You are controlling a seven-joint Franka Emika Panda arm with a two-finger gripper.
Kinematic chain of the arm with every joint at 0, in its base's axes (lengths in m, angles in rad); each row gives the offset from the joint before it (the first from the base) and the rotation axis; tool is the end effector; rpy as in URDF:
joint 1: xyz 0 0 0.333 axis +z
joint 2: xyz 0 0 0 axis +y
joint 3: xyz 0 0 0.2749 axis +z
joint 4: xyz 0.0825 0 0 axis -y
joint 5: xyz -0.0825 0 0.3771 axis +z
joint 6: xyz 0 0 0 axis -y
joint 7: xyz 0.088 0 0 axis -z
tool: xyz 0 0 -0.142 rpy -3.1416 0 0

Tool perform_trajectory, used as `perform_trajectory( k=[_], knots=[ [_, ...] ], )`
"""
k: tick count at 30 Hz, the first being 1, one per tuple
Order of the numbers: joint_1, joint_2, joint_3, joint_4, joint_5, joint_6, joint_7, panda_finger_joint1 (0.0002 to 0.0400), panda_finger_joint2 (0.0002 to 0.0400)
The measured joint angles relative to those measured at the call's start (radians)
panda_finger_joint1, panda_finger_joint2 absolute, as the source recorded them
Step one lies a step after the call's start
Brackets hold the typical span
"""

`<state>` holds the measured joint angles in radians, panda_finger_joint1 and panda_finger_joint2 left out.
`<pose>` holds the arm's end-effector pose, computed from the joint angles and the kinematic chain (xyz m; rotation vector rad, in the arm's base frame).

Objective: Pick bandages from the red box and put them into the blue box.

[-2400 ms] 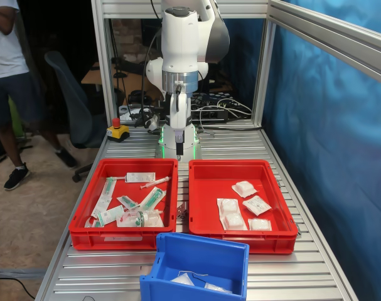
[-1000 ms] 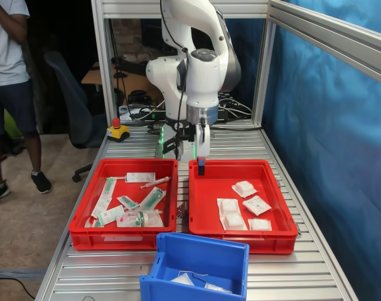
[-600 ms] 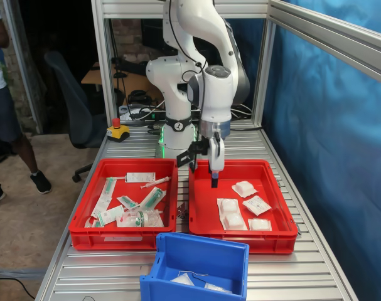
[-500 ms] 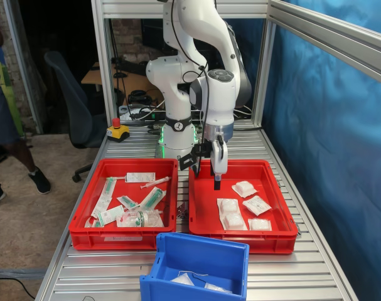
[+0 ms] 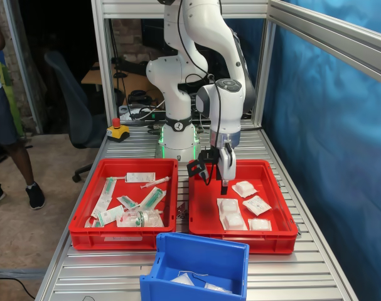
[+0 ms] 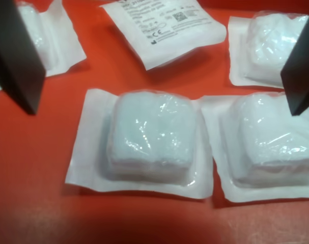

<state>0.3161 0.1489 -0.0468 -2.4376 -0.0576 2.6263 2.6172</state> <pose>0.4675 0.1286 0.1773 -1.2721 2.8337 -0.0638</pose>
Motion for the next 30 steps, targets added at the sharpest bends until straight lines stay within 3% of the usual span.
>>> perform_trajectory(
  k=[30],
  knots=[
    [0.032, 0.053, 0.007, 0.0, 0.0, 0.01, 0.003, 0.04, 0.04]
  ],
)
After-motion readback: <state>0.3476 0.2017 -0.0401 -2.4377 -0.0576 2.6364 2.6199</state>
